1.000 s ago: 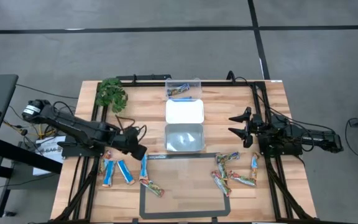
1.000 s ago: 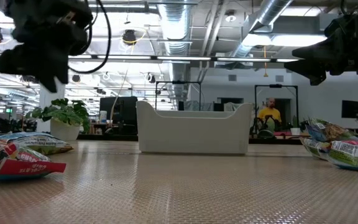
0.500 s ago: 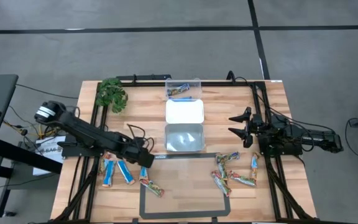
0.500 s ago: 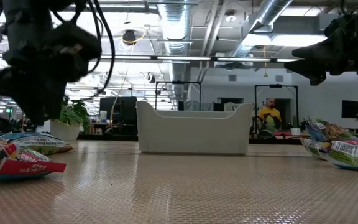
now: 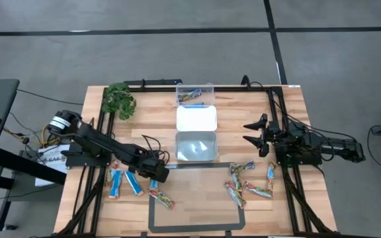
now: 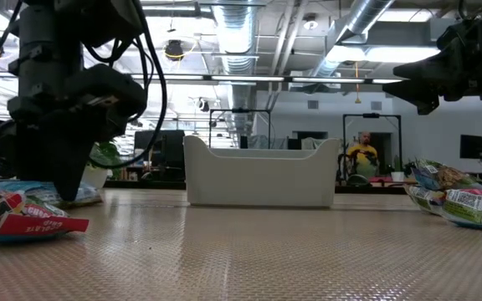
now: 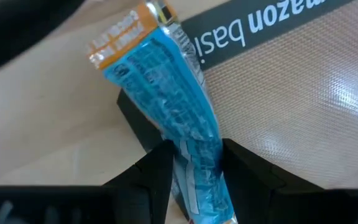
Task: Pick and place Granola Bars by type
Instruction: Put the orange granola bar into the gray bin
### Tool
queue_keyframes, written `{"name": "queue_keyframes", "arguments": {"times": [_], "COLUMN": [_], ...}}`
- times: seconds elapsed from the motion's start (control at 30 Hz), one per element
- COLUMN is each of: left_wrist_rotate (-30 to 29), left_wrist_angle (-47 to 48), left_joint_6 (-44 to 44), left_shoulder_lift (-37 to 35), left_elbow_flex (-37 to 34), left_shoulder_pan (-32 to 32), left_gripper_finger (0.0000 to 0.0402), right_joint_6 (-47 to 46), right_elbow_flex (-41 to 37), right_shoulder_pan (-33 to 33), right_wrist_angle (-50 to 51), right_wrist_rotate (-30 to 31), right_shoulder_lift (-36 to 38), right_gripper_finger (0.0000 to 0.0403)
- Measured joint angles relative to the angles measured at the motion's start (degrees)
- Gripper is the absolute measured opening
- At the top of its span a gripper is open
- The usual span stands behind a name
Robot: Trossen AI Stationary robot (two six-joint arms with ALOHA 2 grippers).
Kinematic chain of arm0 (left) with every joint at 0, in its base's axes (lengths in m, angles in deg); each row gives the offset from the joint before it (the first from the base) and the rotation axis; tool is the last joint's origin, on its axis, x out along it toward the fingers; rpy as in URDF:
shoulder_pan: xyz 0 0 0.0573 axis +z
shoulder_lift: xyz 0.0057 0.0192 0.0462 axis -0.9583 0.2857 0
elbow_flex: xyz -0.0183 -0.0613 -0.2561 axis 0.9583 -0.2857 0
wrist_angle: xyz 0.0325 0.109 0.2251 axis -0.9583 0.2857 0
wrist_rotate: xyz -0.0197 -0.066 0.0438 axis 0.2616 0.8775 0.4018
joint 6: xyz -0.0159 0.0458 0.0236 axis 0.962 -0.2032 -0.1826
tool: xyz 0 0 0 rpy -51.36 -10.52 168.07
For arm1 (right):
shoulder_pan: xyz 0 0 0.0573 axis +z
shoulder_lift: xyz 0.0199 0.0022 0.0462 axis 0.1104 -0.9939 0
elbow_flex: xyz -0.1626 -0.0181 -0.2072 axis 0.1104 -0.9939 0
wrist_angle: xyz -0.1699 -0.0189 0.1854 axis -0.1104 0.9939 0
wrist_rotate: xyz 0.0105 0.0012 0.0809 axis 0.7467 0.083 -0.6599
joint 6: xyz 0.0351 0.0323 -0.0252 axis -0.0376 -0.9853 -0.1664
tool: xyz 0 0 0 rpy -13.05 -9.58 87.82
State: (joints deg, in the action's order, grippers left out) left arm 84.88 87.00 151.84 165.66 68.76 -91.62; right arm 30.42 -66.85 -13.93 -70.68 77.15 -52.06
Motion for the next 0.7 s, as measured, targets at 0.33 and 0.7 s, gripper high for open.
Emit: {"name": "queue_keyframes", "arguments": {"times": [0.33,0.7], "left_wrist_rotate": [0.55,0.8], "left_wrist_angle": [-0.48,-7.83], "left_joint_6": [-3.69,-11.82], "left_shoulder_lift": [-0.13,-1.95], "left_elbow_flex": [0.12,0.4], "left_shoulder_pan": [0.22,0.3], "left_gripper_finger": [0.0096,0.0034], "right_joint_6": [0.0,-0.01], "right_elbow_flex": [0.0,0.0], "right_shoulder_pan": [0.0,0.02], "right_wrist_angle": [0.0,0.0], "right_wrist_rotate": [0.0,0.0], "right_shoulder_lift": [0.0,0.02], "right_gripper_finger": [0.024,0.024]}}
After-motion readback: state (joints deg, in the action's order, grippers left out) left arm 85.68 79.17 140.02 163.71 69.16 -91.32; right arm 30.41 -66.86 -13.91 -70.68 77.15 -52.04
